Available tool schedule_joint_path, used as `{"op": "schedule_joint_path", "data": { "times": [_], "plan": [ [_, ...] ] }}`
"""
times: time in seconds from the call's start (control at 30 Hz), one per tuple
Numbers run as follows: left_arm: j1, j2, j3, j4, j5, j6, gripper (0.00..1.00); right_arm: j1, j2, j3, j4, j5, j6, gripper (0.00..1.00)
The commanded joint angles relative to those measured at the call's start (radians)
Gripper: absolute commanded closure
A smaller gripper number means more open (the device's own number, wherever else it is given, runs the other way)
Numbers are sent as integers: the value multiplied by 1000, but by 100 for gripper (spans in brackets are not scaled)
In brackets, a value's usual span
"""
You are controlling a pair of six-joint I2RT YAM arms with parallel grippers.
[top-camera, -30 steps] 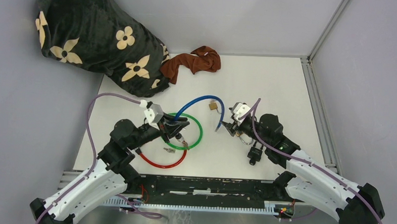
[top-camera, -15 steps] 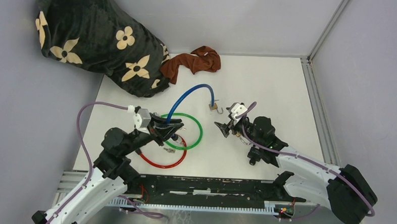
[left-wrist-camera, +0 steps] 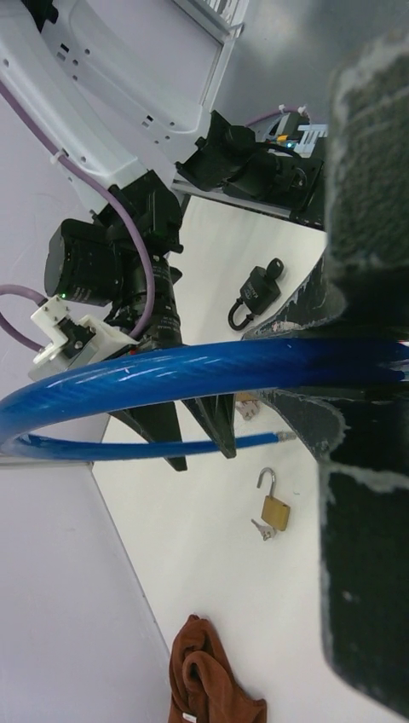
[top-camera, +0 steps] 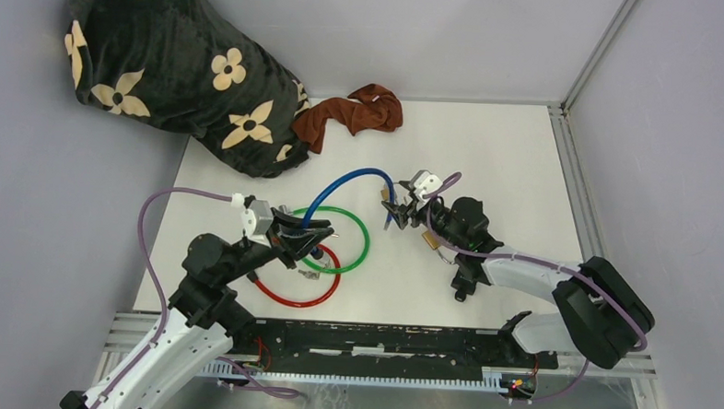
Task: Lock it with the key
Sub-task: Lock the lock.
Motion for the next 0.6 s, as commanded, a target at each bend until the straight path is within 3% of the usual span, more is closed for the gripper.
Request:
{"op": "schedule_joint_path", "data": {
  "times": [0.0,0.27,0.3,0.33,0.43,0.53,0.57],
  "plan": [
    [9,-13,8,84,48,-30,98,-4,70,50,157,-86,71,38],
    [19,-13,-3,93,79,-36,98,-4,167,87,245,-77,105,41],
    [21,-13,-4,94,79,-39,98,-5,171,96,239,-79,107,45],
    [25,-16,-2,101,74,-52,98,-5,182,104,233,-88,122,66],
    [35,-21,-5,111,72,-77,98,-6,161,96,217,-94,139,96],
    [54,-28,-29,88,30,-84,96,-19,79,103,115,-103,189,100],
    [62,-33,-46,69,6,-73,91,-24,44,114,64,-100,189,100]
  ]
}}
